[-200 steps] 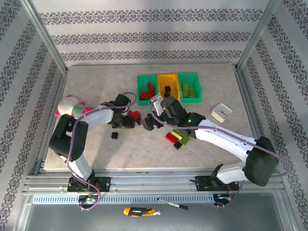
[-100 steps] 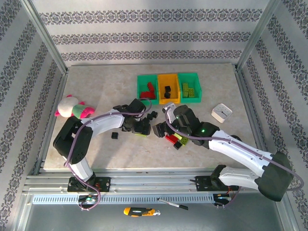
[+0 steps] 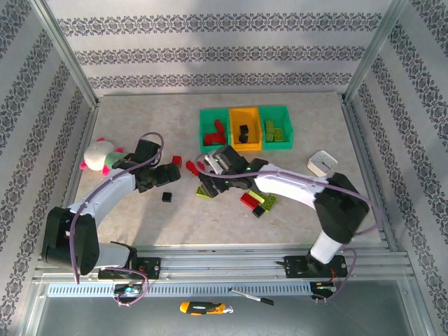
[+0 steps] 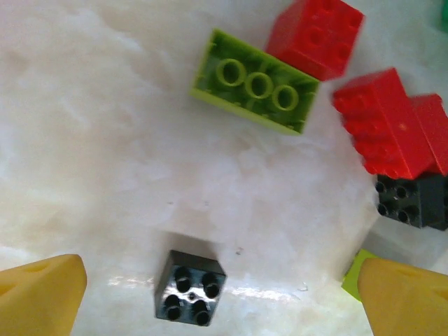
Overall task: Sort the legos into containers by color
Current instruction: Pick up the lego from the center of the table.
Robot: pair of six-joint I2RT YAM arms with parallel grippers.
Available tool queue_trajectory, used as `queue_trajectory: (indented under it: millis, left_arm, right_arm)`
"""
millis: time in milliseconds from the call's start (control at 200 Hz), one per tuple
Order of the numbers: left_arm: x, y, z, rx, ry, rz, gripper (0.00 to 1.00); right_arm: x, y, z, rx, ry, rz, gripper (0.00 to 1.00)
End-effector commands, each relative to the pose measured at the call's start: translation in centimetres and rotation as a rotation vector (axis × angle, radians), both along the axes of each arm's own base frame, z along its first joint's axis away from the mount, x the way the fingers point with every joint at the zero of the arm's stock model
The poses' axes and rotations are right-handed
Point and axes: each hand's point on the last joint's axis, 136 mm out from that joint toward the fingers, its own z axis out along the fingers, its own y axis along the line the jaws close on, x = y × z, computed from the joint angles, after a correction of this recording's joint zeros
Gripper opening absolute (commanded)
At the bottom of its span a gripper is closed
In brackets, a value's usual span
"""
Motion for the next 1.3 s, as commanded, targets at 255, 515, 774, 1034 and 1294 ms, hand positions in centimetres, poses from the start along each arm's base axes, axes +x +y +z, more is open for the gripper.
queue_trajectory:
  millis: [255, 515, 774, 1034, 1294]
  left_arm:
    - [0.0, 1.1, 0.0, -0.135, -0.011, 0.129, 0.99]
    - [0.0, 1.1, -0.2, -0.136, -0.013, 0.116, 0.99]
    - [0.1, 1.0, -0.1, -0.133, -0.018, 0.105, 0.99]
    - [0.5, 0.0, 0.4, -0.175, -0.051, 0.044, 0.99]
    - [2.0, -2.5, 1.9, -0.26, -0.158, -0.045, 0.99]
  right_arm:
    - [-0.5, 2.5, -5.6, -0.13, 0.141, 0.097, 0.77]
    - [-0.8, 2.6, -7.2, -0.165, 0.172, 0.099, 0.65]
    - [-1.3, 2.8, -7.6, -0.171, 0.194, 0.116, 0.61]
    - [-1.2, 2.5, -5.8, -0.179, 0.151, 0.103, 0.37]
    - [-0.2, -0.1, -0.6, -0.086, 0.044, -0.026, 0.29]
